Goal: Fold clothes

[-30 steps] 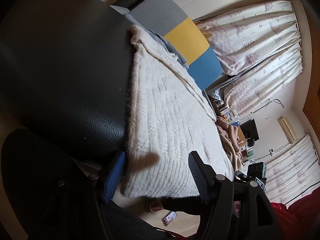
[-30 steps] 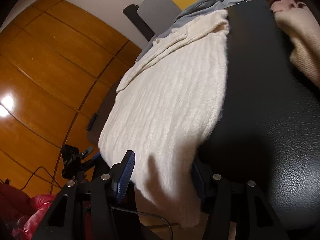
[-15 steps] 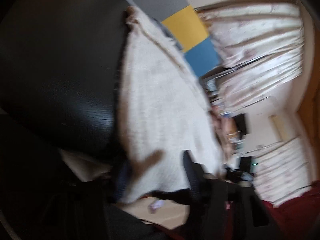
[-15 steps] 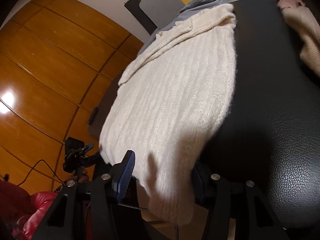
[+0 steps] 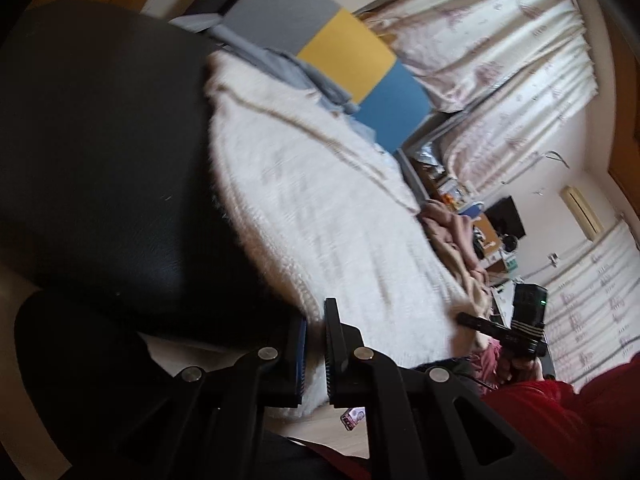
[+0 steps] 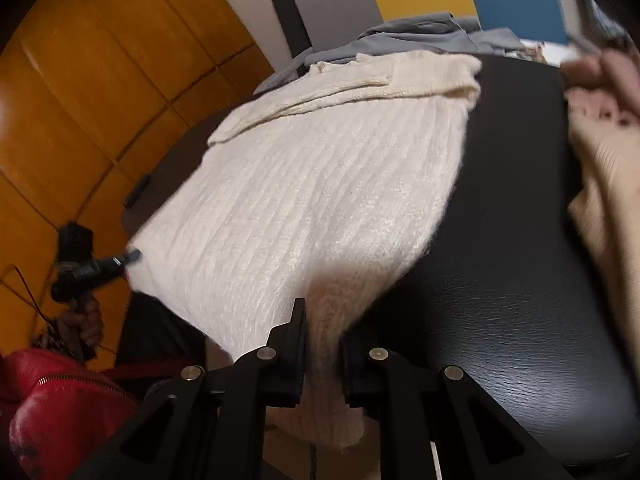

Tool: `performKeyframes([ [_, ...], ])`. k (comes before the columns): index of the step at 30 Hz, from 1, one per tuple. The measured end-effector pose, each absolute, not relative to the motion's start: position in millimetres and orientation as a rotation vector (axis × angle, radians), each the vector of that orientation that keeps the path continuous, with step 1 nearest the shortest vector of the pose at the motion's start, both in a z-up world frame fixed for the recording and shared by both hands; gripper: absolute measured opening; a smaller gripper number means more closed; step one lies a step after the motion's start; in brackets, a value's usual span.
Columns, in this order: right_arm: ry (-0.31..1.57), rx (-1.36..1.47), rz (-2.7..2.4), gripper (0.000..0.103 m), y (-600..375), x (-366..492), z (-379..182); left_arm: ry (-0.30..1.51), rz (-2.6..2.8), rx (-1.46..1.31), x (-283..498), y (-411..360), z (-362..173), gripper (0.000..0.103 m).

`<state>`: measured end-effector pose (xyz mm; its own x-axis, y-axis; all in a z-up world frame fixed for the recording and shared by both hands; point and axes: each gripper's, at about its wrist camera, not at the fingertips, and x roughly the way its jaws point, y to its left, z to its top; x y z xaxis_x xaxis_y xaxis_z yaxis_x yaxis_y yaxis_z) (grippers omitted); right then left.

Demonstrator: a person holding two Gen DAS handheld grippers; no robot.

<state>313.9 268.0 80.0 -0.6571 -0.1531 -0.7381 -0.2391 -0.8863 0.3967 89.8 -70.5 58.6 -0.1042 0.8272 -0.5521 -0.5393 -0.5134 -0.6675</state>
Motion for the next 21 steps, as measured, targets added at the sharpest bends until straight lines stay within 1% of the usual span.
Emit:
performKeyframes([
  [2,0.690,-1.308,2.711,0.013,266.2,317.4,86.0,-0.381,1.751,-1.146,97.6,-72.8,70.2,0.006],
  [8,0.876,-1.261,2.780,0.013,270.9,341.7,112.8,-0.463,1.667,-1.033,107.6,-68.0,114.7,0.006],
  [11,0.984,-1.131,2.830,0.013,290.3,338.3,130.0,-0.517,1.649,-0.991,85.2,-58.7,135.7,0.006],
  [16,1.153,-0.913,2.849,0.013,345.1,306.1,154.1,-0.575,1.680,-0.940,27.8,-41.5,164.4,0.006],
  [21,1.265,-0.814,2.798,0.013,394.9,254.8,165.7,-0.621,1.723,-0.940,-39.2,-1.0,167.4,0.006],
])
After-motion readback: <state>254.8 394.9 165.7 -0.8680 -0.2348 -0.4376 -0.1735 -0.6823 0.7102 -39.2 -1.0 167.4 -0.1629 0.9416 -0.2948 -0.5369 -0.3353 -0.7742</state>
